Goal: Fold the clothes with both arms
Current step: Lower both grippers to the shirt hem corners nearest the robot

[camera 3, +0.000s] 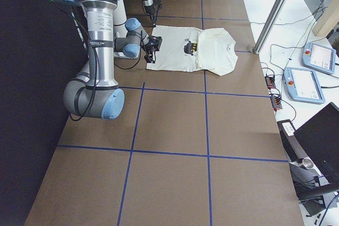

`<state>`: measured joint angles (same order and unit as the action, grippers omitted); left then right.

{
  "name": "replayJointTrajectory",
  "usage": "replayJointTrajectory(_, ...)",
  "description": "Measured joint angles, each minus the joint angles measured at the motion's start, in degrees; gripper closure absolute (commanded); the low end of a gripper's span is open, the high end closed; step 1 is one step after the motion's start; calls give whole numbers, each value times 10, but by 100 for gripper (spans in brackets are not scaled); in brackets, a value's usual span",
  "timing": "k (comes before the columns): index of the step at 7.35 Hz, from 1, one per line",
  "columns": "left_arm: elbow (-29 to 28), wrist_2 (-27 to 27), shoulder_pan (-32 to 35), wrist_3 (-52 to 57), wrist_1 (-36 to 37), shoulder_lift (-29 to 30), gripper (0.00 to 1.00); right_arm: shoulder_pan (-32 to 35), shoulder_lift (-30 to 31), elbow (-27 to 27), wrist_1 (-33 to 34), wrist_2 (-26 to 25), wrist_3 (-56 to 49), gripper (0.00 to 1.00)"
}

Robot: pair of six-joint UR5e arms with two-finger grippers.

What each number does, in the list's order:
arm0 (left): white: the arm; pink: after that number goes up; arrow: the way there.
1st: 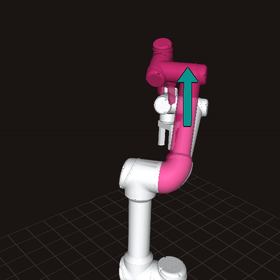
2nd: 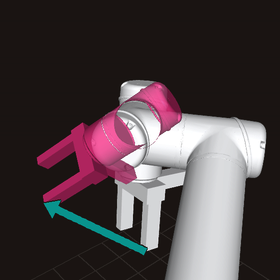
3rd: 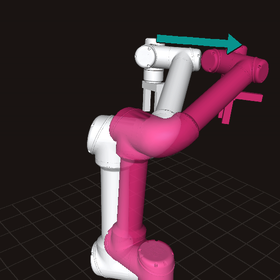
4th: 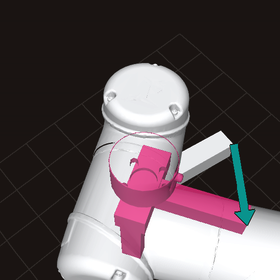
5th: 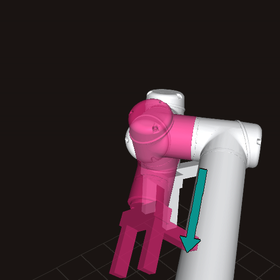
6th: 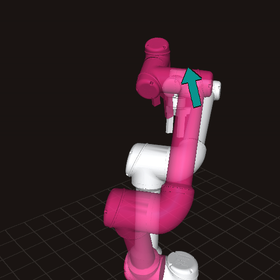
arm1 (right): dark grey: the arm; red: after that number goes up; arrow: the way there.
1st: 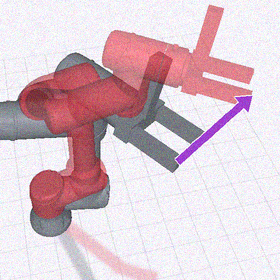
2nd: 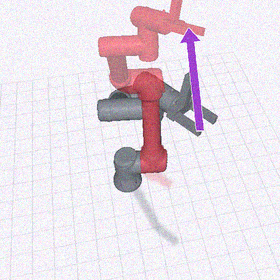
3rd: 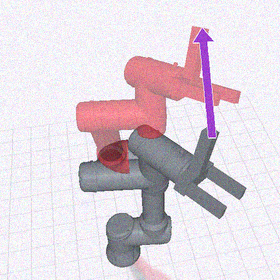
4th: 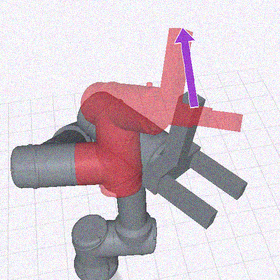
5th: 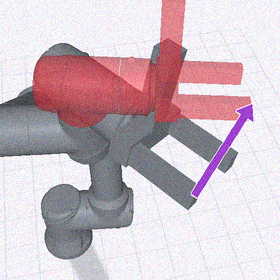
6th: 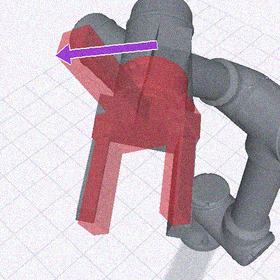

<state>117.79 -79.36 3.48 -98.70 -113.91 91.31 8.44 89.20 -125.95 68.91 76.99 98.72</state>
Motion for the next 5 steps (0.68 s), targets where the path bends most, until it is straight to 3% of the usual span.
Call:
replayJointTrajectory(1,0,0,0,0,0,0,96,0,0,0,0,0,0,0)
replayJointTrajectory(3,0,0,0,0,0,0,100,0,0,0,0,0,0,0)
replayJointTrajectory(4,0,1,0,0,0,0,100,-2,1,2,2,1,0,6)
replayJointTrajectory(5,1,1,0,0,0,0,100,-5,3,3,4,1,4,24)
